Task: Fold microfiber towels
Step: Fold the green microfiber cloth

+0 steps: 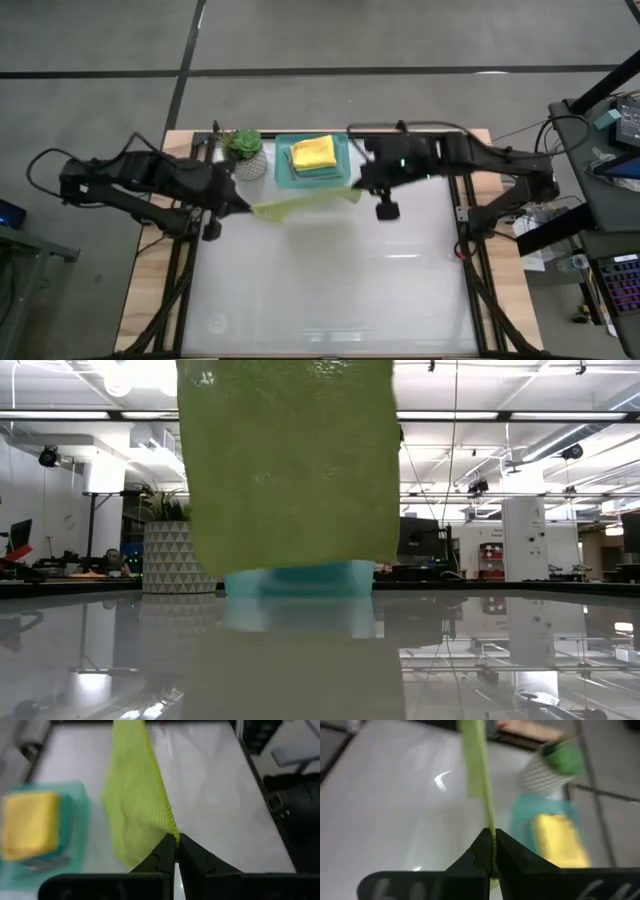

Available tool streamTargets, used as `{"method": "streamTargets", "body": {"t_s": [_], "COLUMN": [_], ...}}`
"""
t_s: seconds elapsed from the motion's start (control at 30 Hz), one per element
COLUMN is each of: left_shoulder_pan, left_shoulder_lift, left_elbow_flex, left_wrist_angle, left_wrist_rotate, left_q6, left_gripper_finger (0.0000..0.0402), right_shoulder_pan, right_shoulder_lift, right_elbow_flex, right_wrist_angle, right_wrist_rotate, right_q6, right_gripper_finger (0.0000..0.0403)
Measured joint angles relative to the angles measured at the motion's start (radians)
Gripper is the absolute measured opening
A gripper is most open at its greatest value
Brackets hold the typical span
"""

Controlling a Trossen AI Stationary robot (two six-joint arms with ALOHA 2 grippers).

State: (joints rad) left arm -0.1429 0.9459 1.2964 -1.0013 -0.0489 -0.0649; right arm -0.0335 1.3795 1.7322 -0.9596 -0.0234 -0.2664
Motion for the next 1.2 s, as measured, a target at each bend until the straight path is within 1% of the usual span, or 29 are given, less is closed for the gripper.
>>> {"method": "streamTargets", "body": {"t_s": [0.07,0.13,0.27,0.37,0.5,0.6,0.7,0.8,0.9,1.07,1.2], "left_shoulder_pan": [-0.020,-0.058,-0.154,-0.236,-0.335,-0.391,-0.420,-0.421,-0.403,-0.340,-0.279], "left_shoulder_lift": [0.016,0.037,0.097,0.164,0.284,0.395,0.496,0.572,0.623,0.646,0.622], "left_elbow_flex": [-0.047,-0.109,-0.223,-0.292,-0.357,-0.374,-0.364,-0.355,-0.349,-0.354,-0.354], "left_wrist_angle": [0.017,0.077,0.302,0.457,0.620,0.712,0.740,0.741,0.740,0.688,0.640], "left_wrist_rotate": [0.014,0.034,0.079,0.081,0.080,0.080,0.104,0.125,0.128,0.123,0.117], "left_q6": [-0.034,-0.059,-0.092,-0.140,-0.242,-0.305,-0.351,-0.375,-0.371,-0.343,-0.272], "left_gripper_finger": [0.0000,0.0000,0.0000,0.0000,0.0000,0.0000,0.0000,0.0000,0.0000,0.0000,0.0000], "right_shoulder_pan": [0.060,0.125,0.253,0.341,0.447,0.497,0.514,0.514,0.497,0.426,0.375], "right_shoulder_lift": [-0.004,-0.005,-0.005,-0.003,-0.003,0.004,0.019,0.042,0.062,0.063,0.063], "right_elbow_flex": [-0.038,-0.091,-0.218,-0.327,-0.477,-0.568,-0.645,-0.709,-0.749,-0.783,-0.788], "right_wrist_angle": [-0.010,-0.010,0.044,0.125,0.289,0.389,0.498,0.580,0.594,0.595,0.525], "right_wrist_rotate": [0.000,0.002,-0.002,-0.001,-0.006,-0.051,-0.075,-0.110,-0.115,-0.096,-0.086], "right_q6": [0.051,0.100,0.233,0.343,0.481,0.582,0.671,0.725,0.737,0.731,0.714], "right_gripper_finger": [0.0008,0.0008,0.0008,0.0008,0.0008,0.0008,0.0008,0.0008,0.0008,0.0008,0.0008]}}
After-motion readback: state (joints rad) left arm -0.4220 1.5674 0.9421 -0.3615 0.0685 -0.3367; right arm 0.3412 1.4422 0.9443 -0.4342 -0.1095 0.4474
